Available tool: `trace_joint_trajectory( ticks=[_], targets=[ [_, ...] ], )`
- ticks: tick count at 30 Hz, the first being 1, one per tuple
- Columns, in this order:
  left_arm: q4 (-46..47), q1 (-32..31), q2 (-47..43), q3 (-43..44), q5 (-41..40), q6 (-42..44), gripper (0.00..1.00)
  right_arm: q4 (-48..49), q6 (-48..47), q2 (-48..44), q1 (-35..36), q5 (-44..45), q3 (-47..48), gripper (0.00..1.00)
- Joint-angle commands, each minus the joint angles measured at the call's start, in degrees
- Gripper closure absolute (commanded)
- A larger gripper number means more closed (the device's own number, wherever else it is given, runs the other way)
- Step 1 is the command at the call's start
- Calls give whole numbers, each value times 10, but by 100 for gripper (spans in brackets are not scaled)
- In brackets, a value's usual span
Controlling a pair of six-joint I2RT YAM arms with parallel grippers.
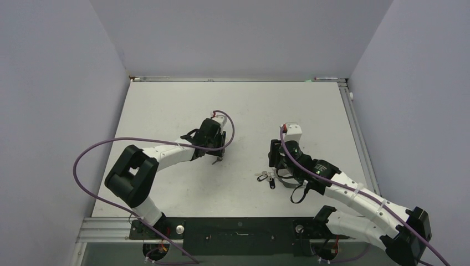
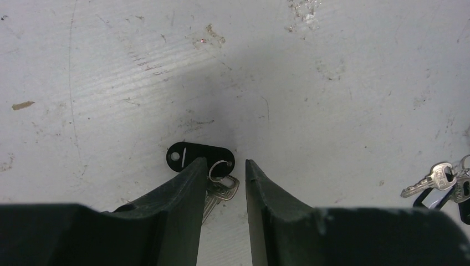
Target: Put the keys on the keyring
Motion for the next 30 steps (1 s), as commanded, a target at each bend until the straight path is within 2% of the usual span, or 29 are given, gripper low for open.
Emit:
trace_joint_trajectory(
  ticks=[1, 8, 21, 26, 30],
  targets=[
    [14, 3, 1, 17, -15, 10, 71, -3, 3, -19, 2, 18, -1, 53],
    [-19, 5, 28, 28, -42, 14, 74, 0, 3, -15, 1, 15, -2, 53],
    [-16, 2, 29, 21, -21, 12, 84, -1, 4, -14, 1, 16, -6, 53],
    [-17, -2, 11, 11, -22, 8, 74, 1, 4, -12, 2, 16, -7, 53],
    [-18, -8, -3, 6, -29, 6, 72, 4, 4, -9, 1, 12, -8, 53]
  ],
)
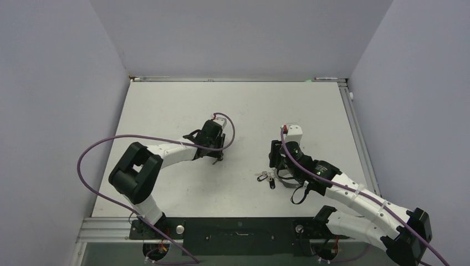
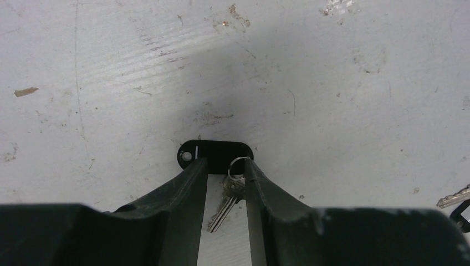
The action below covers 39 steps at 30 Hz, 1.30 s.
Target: Put the keys on the keyring
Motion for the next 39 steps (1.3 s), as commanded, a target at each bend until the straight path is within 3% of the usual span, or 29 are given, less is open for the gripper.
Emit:
trace_joint_trajectory(
  ticks=[1, 14, 27, 34, 39],
  targets=[
    [0, -8, -35, 1, -6, -1, 72, 9, 4, -1, 1, 10, -2, 53],
    [-12, -24, -12, 9, -49, -12, 73, 12, 1, 9, 1, 4, 1, 53],
    [-6, -23, 10, 15, -35, -12, 85, 12, 0, 13, 1, 4, 0, 53],
    [-3, -25, 12, 15, -34, -15, 99, 11, 0, 9, 1, 4, -2, 53],
    [-5, -28, 7, 14, -42, -18, 100, 11, 0, 8, 1, 5, -4, 53]
  ],
)
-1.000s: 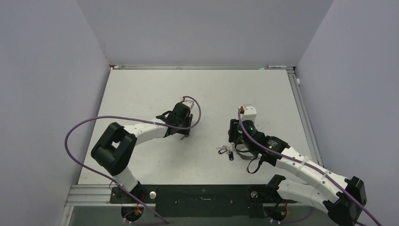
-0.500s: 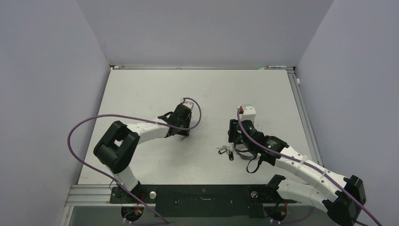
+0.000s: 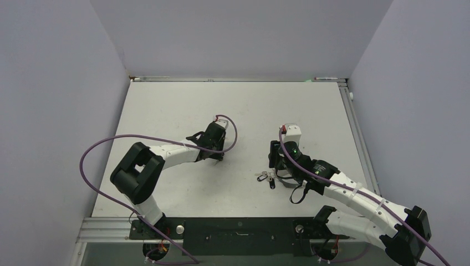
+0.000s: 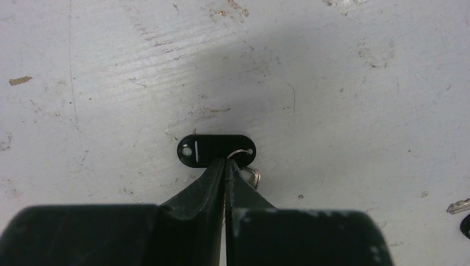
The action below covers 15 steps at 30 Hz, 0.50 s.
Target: Put the keys on the keyring
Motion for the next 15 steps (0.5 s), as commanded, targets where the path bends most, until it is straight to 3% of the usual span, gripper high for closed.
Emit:
trace_joint_trajectory(
  ticks=[1, 15],
  targets=[
    [4, -5, 2, 12, -6, -9, 100, 11, 1, -2, 1, 5, -4, 53],
    [3, -14, -82, -20, -3, -1, 100, 16, -10, -18, 1, 0, -1, 53]
  ],
)
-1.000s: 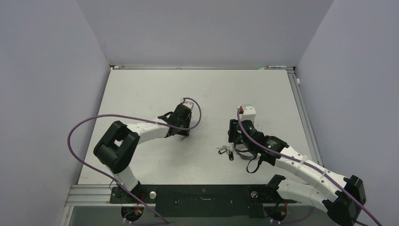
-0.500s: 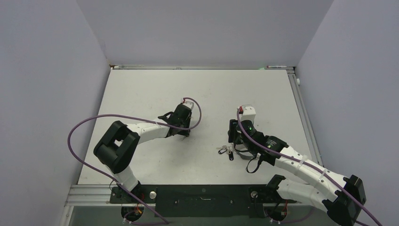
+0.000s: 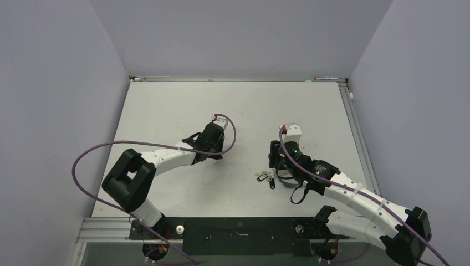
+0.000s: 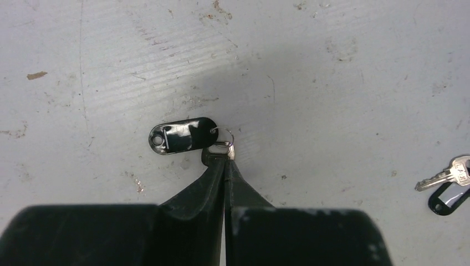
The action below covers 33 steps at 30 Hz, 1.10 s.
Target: Put the keys on the keyring
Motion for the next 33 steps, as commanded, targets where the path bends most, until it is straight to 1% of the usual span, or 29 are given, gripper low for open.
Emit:
trace_joint_trajectory(
  ticks=[1, 8, 10, 11, 13, 19, 33],
  targets=[
    [5, -6, -41, -8, -3, 4, 100, 17, -8, -16, 1, -1, 0, 53],
    [8, -9, -65, -26, -9, 13, 100, 21, -16, -28, 1, -9, -2, 52],
    [13, -9, -59, -27, -19, 15, 80, 24, -16, -31, 1, -12, -3, 51],
    [11, -10, -51, -20, -24, 14, 76, 25, -16, -32, 1, -14, -4, 51],
    [10, -10, -30, -7, -28, 14, 71, 27, -14, -31, 0, -17, -5, 51],
    [6, -23, 17, 26, -67, 11, 68, 22, -14, -30, 2, -18, -4, 51],
    [-10, -51, 61, 67, -138, 14, 69, 26, -18, -30, 1, -19, -10, 50]
  ],
)
